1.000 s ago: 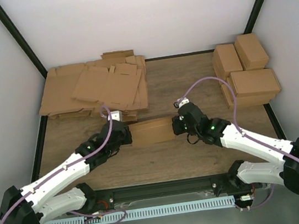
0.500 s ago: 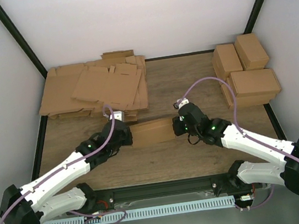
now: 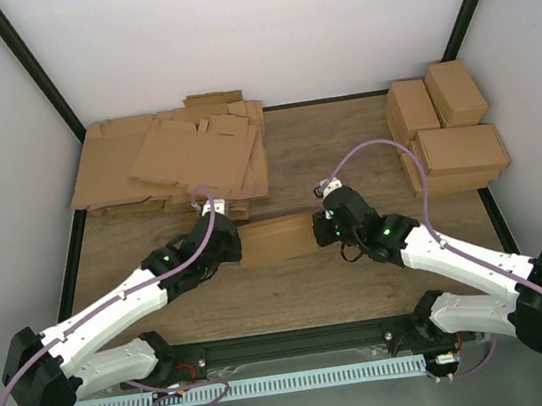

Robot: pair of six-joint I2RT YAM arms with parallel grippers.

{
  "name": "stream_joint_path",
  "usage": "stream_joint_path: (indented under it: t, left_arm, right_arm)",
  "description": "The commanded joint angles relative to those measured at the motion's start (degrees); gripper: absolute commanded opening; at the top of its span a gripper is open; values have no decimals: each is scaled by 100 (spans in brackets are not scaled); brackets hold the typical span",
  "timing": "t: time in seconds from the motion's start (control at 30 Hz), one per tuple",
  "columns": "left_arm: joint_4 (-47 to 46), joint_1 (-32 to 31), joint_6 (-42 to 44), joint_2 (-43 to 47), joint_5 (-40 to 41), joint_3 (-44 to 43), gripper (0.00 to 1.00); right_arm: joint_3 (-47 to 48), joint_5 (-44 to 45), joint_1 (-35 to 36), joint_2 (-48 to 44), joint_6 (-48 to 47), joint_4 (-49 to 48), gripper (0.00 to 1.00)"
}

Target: Fold the paper box

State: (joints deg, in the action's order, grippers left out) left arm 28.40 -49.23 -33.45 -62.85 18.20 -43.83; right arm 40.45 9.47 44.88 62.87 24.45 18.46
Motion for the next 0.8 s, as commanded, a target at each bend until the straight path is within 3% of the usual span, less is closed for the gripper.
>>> stream_joint_path:
  t: [0.0, 0.33, 0.77]
  left_arm:
    - [834, -28, 120, -201, -99, 117, 4]
    - [162, -41, -190, -53, -672, 606, 4]
    - [-539, -147, -621, 133, -619, 1393, 4]
  right_arm:
    - [-5, 8, 60, 111, -51, 782, 1]
    - [-157, -143, 64, 156, 90, 627, 1]
    - [-665, -253, 60, 97, 230, 20, 2]
